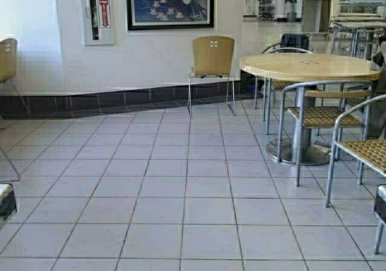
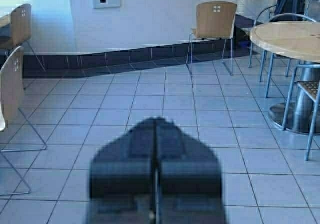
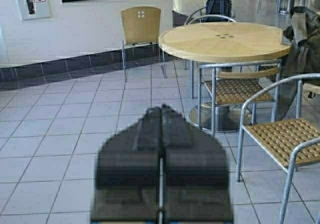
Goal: Push the chairs under the table
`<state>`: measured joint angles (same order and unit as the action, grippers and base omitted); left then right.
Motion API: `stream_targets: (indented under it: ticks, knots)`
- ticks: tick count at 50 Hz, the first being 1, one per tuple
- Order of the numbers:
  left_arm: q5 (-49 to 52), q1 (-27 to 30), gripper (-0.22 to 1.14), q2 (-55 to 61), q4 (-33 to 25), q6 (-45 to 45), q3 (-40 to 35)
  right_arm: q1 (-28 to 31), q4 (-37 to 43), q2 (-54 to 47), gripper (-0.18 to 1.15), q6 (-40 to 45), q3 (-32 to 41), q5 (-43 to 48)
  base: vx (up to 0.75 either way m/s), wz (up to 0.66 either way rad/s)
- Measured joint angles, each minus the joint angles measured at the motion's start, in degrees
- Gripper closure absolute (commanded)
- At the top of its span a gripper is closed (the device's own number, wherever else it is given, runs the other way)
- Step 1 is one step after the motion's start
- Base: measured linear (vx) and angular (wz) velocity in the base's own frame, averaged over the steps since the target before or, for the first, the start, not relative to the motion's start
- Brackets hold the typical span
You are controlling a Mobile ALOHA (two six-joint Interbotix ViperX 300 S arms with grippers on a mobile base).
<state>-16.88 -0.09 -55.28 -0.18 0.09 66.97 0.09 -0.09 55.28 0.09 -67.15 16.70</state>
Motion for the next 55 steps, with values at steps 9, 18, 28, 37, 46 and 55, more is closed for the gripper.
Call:
stream_targets:
  ticks: [9,18,28,37,46,55]
  knots:
    - [0.3,-0.1,0.89,0.0,0.0,0.0,0.1,-0.3,-0.1,0.2,0.93,0.2,-0.5,-0.9,0.00,0.00]
    - [0.4,-0.2,0.89,0.0,0.0,0.0,0.2,-0.4,0.0,0.3,0.93,0.3,-0.6,-1.9,0.02,0.00]
    - [0.4,-0.2,0.89,0.1,0.0,0.0,0.4,-0.9,-0.1,-0.1,0.93,0.2,-0.7,-2.2,0.09,-0.02]
    - [0.3,-0.2,0.89,0.1,0.0,-0.3,0.4,-3.2,0.0,0.0,0.93,0.4,-0.8,-2.2,0.16,0.03]
    - [0.4,-0.2,0.89,0.1,0.0,-0.4,0.4,-3.3,0.0,0.0,0.93,0.4,-0.9,-2.3,0.17,0.03]
    - [0.4,-0.2,0.89,0.1,0.0,-1.8,0.4,-3.3,0.0,0.0,0.93,0.4,-0.9,-2.3,0.21,0.00]
